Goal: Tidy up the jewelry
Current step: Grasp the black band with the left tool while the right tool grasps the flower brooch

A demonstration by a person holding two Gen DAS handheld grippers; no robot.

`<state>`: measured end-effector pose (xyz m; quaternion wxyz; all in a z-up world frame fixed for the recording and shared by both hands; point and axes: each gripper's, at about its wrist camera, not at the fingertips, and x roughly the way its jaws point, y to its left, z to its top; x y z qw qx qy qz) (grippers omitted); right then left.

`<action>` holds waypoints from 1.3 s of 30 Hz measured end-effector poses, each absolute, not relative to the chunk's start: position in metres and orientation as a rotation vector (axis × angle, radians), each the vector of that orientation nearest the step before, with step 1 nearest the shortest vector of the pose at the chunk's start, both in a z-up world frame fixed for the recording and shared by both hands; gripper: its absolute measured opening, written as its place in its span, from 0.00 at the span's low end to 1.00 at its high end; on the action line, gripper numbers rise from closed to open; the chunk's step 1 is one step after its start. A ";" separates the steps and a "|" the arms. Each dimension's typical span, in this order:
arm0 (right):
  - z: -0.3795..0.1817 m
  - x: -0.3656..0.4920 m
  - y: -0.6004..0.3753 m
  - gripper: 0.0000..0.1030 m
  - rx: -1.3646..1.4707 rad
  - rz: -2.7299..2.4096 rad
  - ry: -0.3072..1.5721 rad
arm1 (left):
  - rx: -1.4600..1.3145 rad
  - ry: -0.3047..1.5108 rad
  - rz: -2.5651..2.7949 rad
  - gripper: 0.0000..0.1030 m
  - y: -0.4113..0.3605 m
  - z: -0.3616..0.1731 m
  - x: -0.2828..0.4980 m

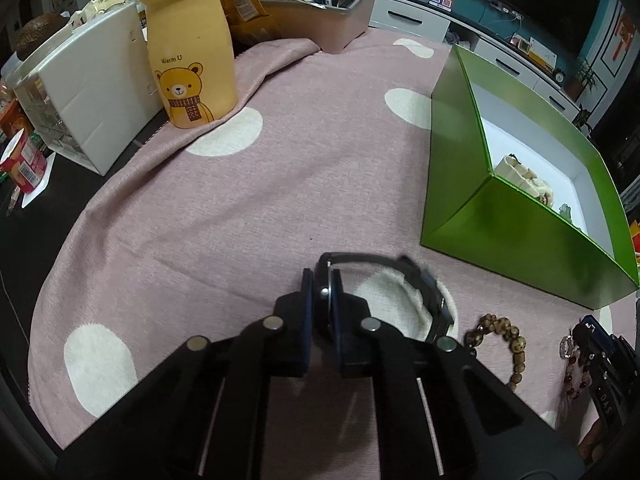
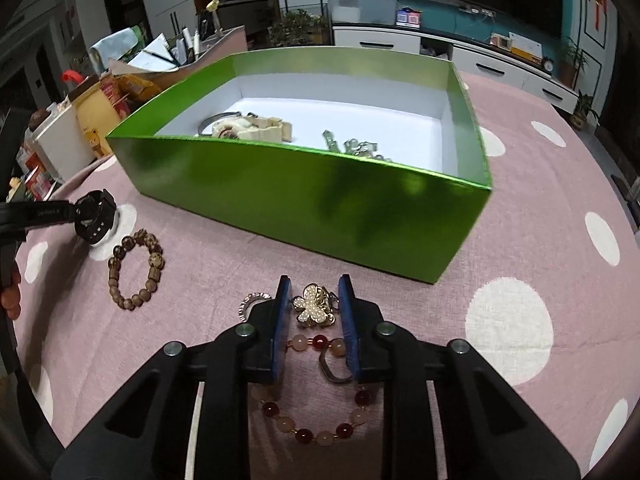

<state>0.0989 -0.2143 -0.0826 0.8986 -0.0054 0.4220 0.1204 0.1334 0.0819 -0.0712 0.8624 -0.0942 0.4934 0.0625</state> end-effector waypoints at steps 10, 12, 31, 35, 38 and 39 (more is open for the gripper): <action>-0.060 0.074 -0.221 0.19 0.048 0.260 0.793 | -0.248 1.011 0.085 0.07 0.081 -0.054 0.116; -0.058 0.070 -0.227 0.19 0.087 0.260 0.783 | -0.255 1.001 0.071 0.07 0.078 -0.048 0.109; -0.038 0.036 -0.243 0.19 0.265 0.327 0.658 | -0.251 0.907 -0.008 0.07 0.043 0.005 0.075; -0.031 0.031 -0.247 0.19 0.279 0.334 0.630 | -0.243 0.893 -0.013 0.07 0.040 0.011 0.070; -0.027 0.025 -0.248 0.19 0.285 0.344 0.608 | -0.235 0.886 -0.018 0.07 0.037 0.014 0.068; -0.026 0.024 -0.248 0.19 0.286 0.349 0.603 | -0.231 0.883 -0.020 0.07 0.035 0.016 0.067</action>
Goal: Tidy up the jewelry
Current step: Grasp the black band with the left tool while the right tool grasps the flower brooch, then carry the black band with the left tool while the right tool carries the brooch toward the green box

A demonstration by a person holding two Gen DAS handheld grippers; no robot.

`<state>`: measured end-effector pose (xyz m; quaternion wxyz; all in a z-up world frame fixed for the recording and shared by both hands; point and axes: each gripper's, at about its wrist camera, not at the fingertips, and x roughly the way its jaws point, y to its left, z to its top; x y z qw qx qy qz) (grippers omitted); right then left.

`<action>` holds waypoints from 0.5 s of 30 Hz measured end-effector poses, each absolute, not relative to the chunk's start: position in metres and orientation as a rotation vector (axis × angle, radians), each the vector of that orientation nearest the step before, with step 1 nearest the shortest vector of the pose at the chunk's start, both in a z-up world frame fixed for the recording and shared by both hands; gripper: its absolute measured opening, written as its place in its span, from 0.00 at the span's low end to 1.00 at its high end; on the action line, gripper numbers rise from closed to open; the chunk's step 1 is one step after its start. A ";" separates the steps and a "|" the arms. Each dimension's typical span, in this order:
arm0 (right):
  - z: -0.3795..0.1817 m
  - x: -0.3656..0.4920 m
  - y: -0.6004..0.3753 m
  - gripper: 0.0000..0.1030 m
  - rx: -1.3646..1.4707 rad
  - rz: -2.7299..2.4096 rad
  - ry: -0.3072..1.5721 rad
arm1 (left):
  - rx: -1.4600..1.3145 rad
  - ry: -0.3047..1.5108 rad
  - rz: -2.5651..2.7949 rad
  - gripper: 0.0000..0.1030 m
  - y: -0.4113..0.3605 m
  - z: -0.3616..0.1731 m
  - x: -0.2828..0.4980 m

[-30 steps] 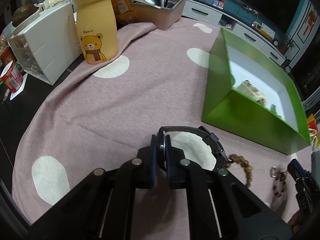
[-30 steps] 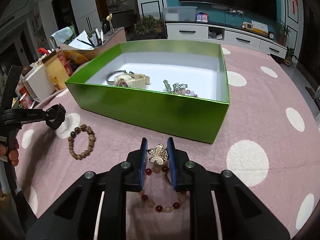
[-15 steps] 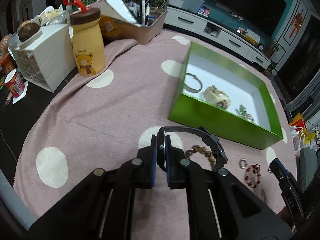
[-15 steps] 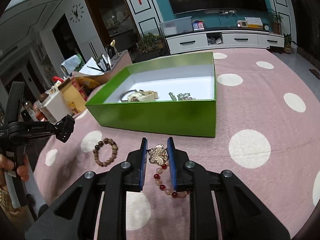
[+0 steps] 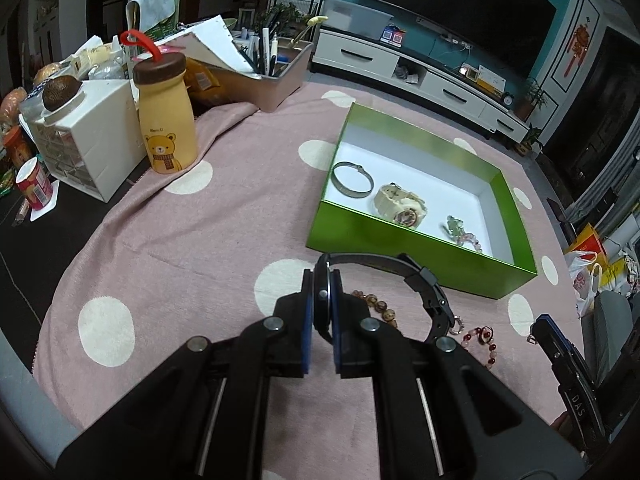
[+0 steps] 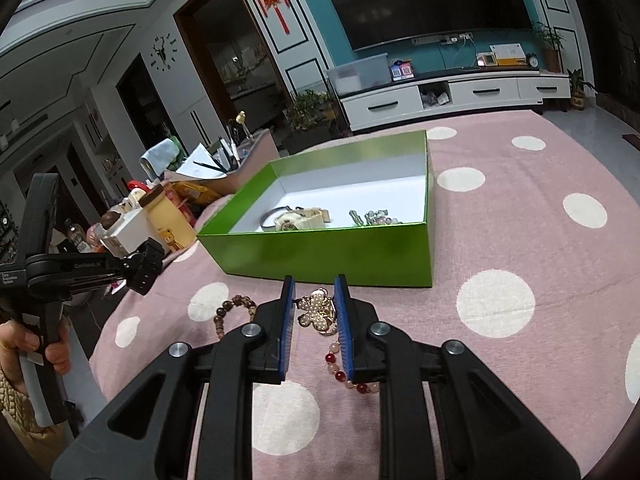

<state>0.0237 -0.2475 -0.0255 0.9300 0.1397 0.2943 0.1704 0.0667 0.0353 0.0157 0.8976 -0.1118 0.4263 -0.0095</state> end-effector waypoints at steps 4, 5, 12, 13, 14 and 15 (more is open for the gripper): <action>-0.023 0.020 -0.247 0.19 0.285 0.358 0.593 | -0.218 0.873 -0.030 0.07 0.029 0.020 0.064; -0.023 0.019 -0.247 0.19 0.285 0.360 0.590 | -0.217 0.870 -0.033 0.07 0.027 0.020 0.064; -0.018 0.014 -0.251 0.19 0.294 0.368 0.571 | -0.216 0.857 -0.048 0.07 0.021 0.026 0.061; -0.018 0.014 -0.251 0.19 0.296 0.369 0.570 | -0.215 0.854 -0.050 0.07 0.020 0.027 0.061; -0.017 0.013 -0.252 0.19 0.298 0.370 0.570 | -0.215 0.851 -0.051 0.07 0.020 0.027 0.061; -0.018 0.013 -0.252 0.19 0.302 0.371 0.570 | -0.214 0.849 -0.051 0.07 0.019 0.028 0.062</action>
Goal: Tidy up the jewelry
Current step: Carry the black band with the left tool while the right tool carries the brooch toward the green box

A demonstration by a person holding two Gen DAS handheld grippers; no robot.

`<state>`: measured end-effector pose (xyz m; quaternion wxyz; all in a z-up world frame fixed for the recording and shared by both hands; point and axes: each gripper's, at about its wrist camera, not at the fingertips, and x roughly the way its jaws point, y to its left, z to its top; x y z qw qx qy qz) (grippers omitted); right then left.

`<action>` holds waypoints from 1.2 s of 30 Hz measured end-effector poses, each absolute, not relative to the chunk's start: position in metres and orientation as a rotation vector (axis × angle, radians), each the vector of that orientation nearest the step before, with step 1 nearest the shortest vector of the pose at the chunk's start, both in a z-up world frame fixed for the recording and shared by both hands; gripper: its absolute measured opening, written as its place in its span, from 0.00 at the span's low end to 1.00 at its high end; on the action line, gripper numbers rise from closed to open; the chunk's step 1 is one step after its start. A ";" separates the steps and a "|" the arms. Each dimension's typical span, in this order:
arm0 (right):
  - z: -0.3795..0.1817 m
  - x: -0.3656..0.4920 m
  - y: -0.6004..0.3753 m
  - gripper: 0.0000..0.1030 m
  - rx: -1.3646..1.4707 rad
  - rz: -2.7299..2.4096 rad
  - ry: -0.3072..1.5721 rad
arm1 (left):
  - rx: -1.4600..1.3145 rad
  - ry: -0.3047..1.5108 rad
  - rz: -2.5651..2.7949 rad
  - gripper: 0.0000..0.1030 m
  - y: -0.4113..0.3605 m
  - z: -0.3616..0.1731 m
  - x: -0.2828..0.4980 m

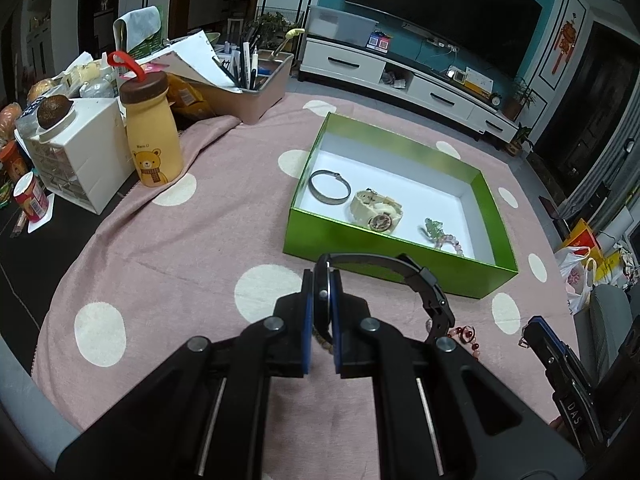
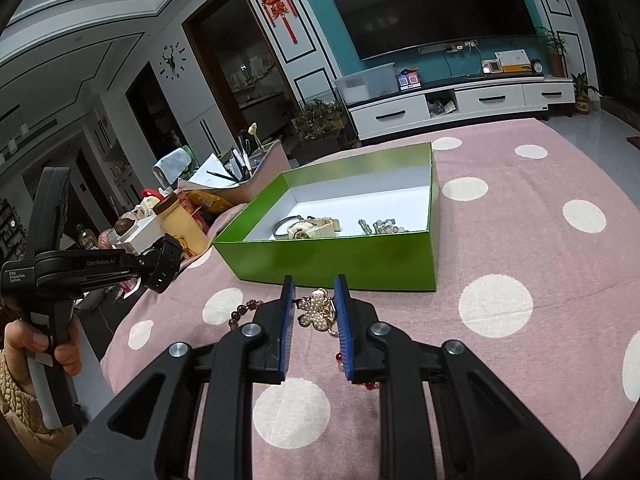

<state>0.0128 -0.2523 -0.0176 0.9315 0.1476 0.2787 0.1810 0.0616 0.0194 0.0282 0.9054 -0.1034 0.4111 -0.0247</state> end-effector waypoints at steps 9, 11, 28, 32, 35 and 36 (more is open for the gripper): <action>-0.013 0.014 -0.258 0.19 0.326 0.378 0.561 | -0.212 0.843 -0.059 0.07 0.013 0.030 0.070; -0.011 0.016 -0.259 0.19 0.328 0.376 0.559 | -0.210 0.839 -0.062 0.07 0.012 0.031 0.072; 0.000 0.024 -0.258 0.19 0.344 0.371 0.543 | -0.205 0.814 -0.090 0.07 0.007 0.039 0.084; 0.004 0.026 -0.255 0.19 0.343 0.376 0.540 | -0.206 0.807 -0.095 0.07 0.008 0.042 0.087; 0.007 0.028 -0.254 0.19 0.343 0.379 0.532 | -0.205 0.801 -0.097 0.07 0.008 0.044 0.089; 0.008 0.029 -0.253 0.19 0.345 0.381 0.530 | -0.206 0.800 -0.097 0.07 0.008 0.045 0.089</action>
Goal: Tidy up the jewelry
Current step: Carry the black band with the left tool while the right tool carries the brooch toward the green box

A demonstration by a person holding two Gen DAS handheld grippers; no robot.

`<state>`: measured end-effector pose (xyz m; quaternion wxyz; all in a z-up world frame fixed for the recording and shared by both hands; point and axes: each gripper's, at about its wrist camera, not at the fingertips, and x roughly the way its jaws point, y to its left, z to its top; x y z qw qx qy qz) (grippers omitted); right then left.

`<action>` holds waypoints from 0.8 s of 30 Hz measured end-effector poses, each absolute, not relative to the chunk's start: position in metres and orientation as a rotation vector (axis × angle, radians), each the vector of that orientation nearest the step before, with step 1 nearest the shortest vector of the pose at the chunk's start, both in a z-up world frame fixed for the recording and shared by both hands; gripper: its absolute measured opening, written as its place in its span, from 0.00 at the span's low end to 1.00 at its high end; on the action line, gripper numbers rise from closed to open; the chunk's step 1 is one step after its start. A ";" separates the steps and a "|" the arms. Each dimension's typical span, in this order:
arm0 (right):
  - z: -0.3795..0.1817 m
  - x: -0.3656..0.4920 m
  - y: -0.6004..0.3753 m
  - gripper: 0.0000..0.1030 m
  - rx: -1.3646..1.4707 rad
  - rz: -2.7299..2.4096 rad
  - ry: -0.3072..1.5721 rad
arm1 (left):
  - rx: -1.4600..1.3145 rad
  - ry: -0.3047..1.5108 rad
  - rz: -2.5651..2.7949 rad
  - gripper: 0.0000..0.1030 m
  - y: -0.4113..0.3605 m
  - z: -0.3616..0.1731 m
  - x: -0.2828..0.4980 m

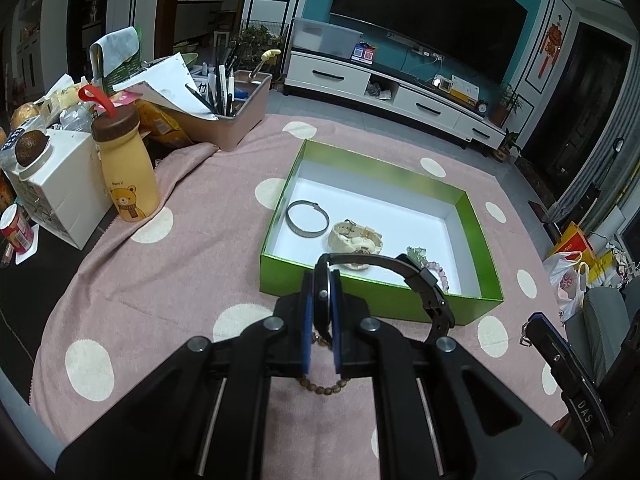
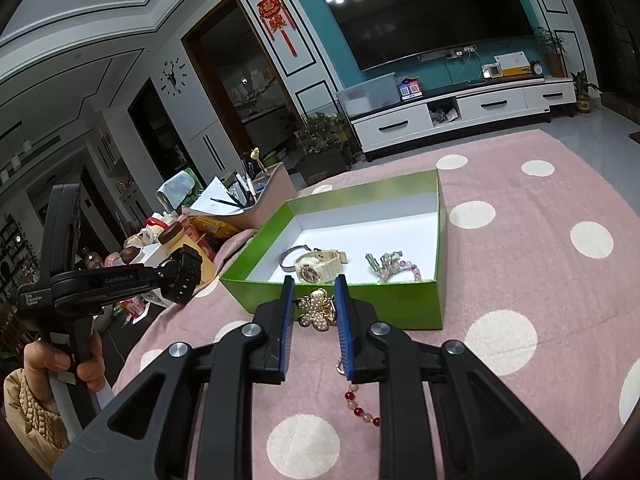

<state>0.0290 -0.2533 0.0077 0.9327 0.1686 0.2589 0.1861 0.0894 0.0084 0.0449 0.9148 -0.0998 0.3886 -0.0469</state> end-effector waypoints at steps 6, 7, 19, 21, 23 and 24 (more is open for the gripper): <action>0.017 0.036 -0.249 0.19 0.342 0.392 0.519 | -0.209 0.791 -0.099 0.07 0.010 0.050 0.093; 0.018 0.036 -0.248 0.19 0.339 0.392 0.517 | -0.210 0.789 -0.098 0.07 0.010 0.051 0.093; 0.036 0.048 -0.239 0.19 0.319 0.404 0.495 | -0.208 0.765 -0.104 0.07 0.011 0.066 0.099; 0.039 0.052 -0.237 0.19 0.314 0.406 0.495 | -0.204 0.764 -0.108 0.07 0.010 0.067 0.102; 0.041 0.056 -0.235 0.19 0.307 0.407 0.498 | -0.197 0.761 -0.111 0.07 0.007 0.069 0.104; 0.042 0.058 -0.234 0.19 0.304 0.408 0.498 | -0.194 0.759 -0.113 0.07 0.006 0.070 0.106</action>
